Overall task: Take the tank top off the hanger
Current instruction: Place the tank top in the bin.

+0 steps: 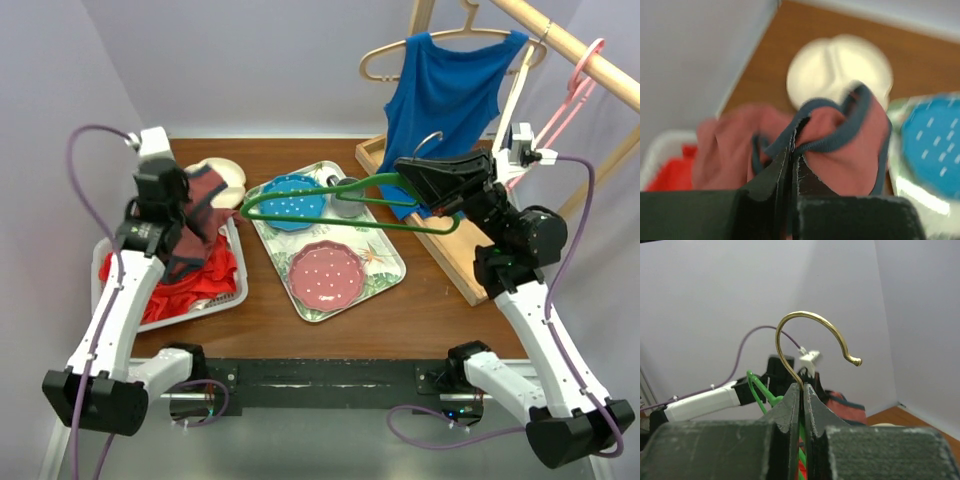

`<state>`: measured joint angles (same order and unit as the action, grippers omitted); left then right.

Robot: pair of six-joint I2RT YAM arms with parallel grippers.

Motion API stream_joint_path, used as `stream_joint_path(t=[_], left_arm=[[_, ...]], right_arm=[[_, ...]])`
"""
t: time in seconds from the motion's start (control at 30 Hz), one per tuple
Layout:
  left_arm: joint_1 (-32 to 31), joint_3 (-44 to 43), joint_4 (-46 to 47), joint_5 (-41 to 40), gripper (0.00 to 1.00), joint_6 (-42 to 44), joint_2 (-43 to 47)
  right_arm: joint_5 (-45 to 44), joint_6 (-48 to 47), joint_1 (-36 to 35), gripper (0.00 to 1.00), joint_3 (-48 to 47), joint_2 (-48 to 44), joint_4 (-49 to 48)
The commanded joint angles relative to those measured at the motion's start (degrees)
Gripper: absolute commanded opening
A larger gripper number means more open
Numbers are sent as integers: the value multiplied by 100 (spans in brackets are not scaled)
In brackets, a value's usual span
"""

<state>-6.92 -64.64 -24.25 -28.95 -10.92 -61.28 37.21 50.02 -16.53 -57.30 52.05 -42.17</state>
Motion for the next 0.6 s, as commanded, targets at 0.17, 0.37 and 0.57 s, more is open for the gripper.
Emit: stream_joint_path(t=[0.17,0.37,0.57], left_arm=[[604,1868,-553,119,76,-2458,915],[613,833,-704,-716,100,-2415,592],[657,146,60,-955,100,-1423,-481]], right_arm=[[374,351,-8,0,386,-46,-389],[392,228,-8,0,491,-204,-46],[392,236,-16,0,641,-336,60]])
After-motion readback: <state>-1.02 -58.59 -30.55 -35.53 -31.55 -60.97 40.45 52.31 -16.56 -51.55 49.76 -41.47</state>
